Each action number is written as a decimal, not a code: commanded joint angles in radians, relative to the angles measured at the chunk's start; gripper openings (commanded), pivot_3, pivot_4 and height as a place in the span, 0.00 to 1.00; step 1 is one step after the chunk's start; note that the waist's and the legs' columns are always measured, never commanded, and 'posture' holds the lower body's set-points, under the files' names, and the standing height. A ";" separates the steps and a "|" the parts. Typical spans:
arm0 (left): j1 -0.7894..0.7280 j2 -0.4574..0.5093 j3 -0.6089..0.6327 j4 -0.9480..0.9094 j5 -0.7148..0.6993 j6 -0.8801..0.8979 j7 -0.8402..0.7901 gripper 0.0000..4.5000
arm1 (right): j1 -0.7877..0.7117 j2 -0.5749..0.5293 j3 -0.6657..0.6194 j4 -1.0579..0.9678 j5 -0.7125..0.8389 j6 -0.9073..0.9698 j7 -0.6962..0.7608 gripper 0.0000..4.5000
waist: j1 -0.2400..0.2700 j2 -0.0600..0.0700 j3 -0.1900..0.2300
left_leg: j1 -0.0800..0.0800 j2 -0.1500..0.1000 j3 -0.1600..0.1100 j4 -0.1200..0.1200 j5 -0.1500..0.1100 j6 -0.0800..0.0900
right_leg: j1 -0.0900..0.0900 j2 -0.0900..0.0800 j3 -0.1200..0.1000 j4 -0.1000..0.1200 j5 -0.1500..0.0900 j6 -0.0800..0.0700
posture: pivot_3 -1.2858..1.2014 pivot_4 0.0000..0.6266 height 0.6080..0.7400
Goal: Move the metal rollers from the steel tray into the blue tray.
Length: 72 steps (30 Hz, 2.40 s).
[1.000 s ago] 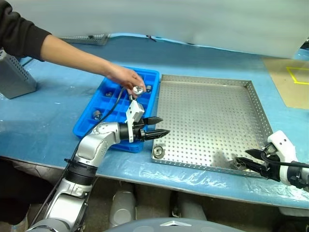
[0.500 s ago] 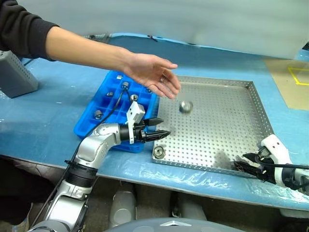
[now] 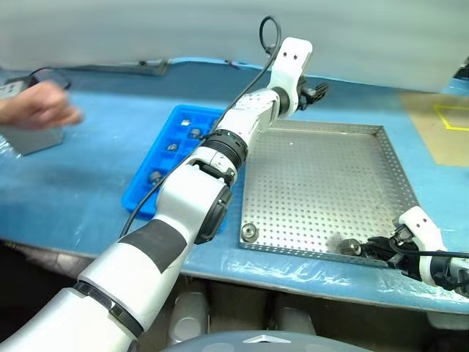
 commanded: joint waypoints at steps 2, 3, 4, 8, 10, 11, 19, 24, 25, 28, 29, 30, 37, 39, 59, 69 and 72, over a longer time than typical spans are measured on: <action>0.062 0.036 0.085 0.038 0.073 -0.004 -0.080 0.75 | -0.033 -0.012 -0.005 -0.025 0.017 0.023 -0.001 0.16 | -0.007 -0.003 -0.004 | -0.019 0.000 -0.002 0.009 0.000 0.000 | -0.026 0.002 0.004 0.018 0.014 0.001 | 0.51 0.24 1.00; 0.067 0.050 0.095 0.038 0.088 -0.006 -0.094 0.75 | -0.034 -0.013 0.003 -0.025 0.010 0.019 -0.002 0.16 | -0.006 -0.003 -0.004 | -0.040 0.001 -0.006 0.024 -0.001 -0.001 | -0.045 0.003 0.005 0.036 0.011 -0.003 | 0.51 0.24 1.00; 0.071 0.061 0.101 0.037 0.103 -0.007 -0.107 0.75 | -0.037 -0.009 0.007 -0.024 0.012 0.020 -0.004 0.16 | -0.005 -0.002 -0.004 | -0.058 0.003 -0.012 0.039 -0.004 -0.003 | -0.062 0.004 0.005 0.055 0.007 -0.006 | 0.51 0.24 1.00; 0.084 0.086 0.110 0.035 0.160 -0.017 -0.152 0.75 | -0.053 -0.001 0.029 -0.015 0.005 0.013 -0.012 0.16 | 0.012 -0.002 -0.004 | -0.077 0.004 -0.024 0.050 -0.008 -0.001 | -0.077 0.006 0.005 0.067 0.000 -0.013 | 0.51 0.24 1.00; 0.104 0.123 0.119 0.034 0.182 -0.024 -0.179 0.75 | -0.070 0.008 0.033 -0.018 0.013 0.017 -0.019 0.16 | 0.016 -0.002 -0.004 | -0.071 0.004 -0.023 0.049 -0.009 0.000 | -0.071 0.004 0.005 0.067 -0.004 -0.018 | 0.51 0.24 1.00; 0.114 0.142 0.124 0.034 0.191 -0.028 -0.190 0.75 | -0.079 0.012 0.036 -0.017 0.014 0.018 -0.022 0.16 | 0.016 -0.002 -0.003 | -0.068 0.004 -0.023 0.050 -0.008 0.000 | -0.067 0.004 0.005 0.066 -0.005 -0.018 | 0.52 0.24 1.00; 0.133 0.178 0.156 0.032 0.243 -0.045 -0.218 0.75 | -0.157 0.059 0.064 -0.030 0.018 0.003 -0.067 0.16 | 0.012 -0.004 0.003 | -0.034 0.003 -0.023 0.037 -0.003 -0.008 | -0.032 0.004 0.007 0.049 -0.008 -0.009 | 0.52 0.24 1.00; 0.132 0.178 0.166 0.033 0.268 -0.043 -0.216 0.75 | -0.181 0.088 0.092 -0.025 -0.008 -0.021 -0.103 0.16 | 0.015 -0.002 0.002 | -0.039 0.003 -0.023 0.034 0.001 -0.006 | -0.037 0.004 0.007 0.053 0.000 -0.017 | 0.52 0.24 1.00; 0.132 0.178 0.168 0.033 0.271 -0.042 -0.216 0.75 | -0.181 0.092 0.098 -0.017 -0.014 -0.029 -0.108 0.16 | 0.015 -0.002 0.002 | -0.040 0.003 -0.023 0.033 0.003 -0.003 | -0.039 0.005 0.007 0.052 0.000 -0.017 | 0.53 0.24 1.00; 0.133 0.177 0.177 0.032 0.277 -0.042 -0.209 0.75 | -0.188 0.100 0.110 -0.015 -0.016 -0.040 -0.115 0.16 | 0.014 -0.002 0.002 | -0.043 0.004 -0.023 0.032 0.003 -0.002 | -0.042 0.005 0.006 0.052 0.000 -0.017 | 0.53 0.24 1.00; 0.133 0.176 0.185 0.032 0.275 -0.040 -0.200 0.75 | -0.195 0.102 0.112 -0.017 -0.014 -0.040 -0.117 0.16 | 0.014 -0.002 0.002 | -0.044 0.004 -0.023 0.032 0.003 -0.002 | -0.042 0.005 0.006 0.052 0.000 -0.017 | 0.53 0.24 1.00; 0.133 0.175 0.192 0.032 0.272 -0.038 -0.191 0.75 | -0.201 0.101 0.117 -0.016 -0.014 -0.043 -0.116 0.16 | 0.014 -0.002 0.002 | -0.044 0.004 -0.022 0.032 0.003 -0.002 | -0.043 0.005 0.006 0.052 0.000 -0.017 | 0.54 0.24 1.00; 0.132 0.174 0.209 0.031 0.287 -0.051 -0.157 0.75 | -0.278 0.104 0.176 0.025 -0.049 -0.079 -0.130 0.16 | 0.014 -0.002 0.002 | -0.042 0.004 -0.022 0.032 0.002 -0.007 | -0.040 0.005 0.006 0.052 0.000 -0.017 | 0.55 0.24 1.00; 0.131 0.173 0.217 0.030 0.284 -0.057 -0.155 0.75 | -0.340 0.109 0.179 0.014 -0.023 -0.063 -0.127 0.16 | 0.014 -0.002 0.002 | -0.042 0.004 -0.022 0.032 0.002 -0.007 | -0.041 0.005 0.006 0.052 0.000 -0.017 | 0.55 0.24 1.00; 0.760 0.428 -0.056 -1.353 -0.332 0.624 -0.641 0.75 | -0.678 0.259 0.323 -0.065 -0.015 -0.021 -0.262 0.16 | 0.059 0.001 0.010 | -0.040 0.021 0.006 0.015 0.024 -0.020 | -0.060 0.009 0.018 0.074 -0.019 -0.028 | 0.56 0.24 1.00; 0.745 0.378 -0.073 -1.288 -0.391 0.655 -0.606 0.75 | -0.871 0.315 0.349 -0.064 -0.044 -0.049 -0.342 0.16 | 0.042 0.001 0.010 | -0.051 0.026 0.007 0.003 0.037 -0.023 | -0.075 0.020 0.018 0.072 -0.002 -0.033 | 0.55 0.24 1.00; 0.725 0.334 -0.055 -1.260 -0.391 0.618 -0.546 0.75 | -0.874 0.336 0.354 -0.076 -0.032 -0.038 -0.350 0.16 | 0.038 0.001 0.010 | -0.054 0.027 0.007 0.003 0.036 -0.022 | -0.077 0.021 0.018 0.072 -0.003 -0.035 | 0.55 0.24 1.00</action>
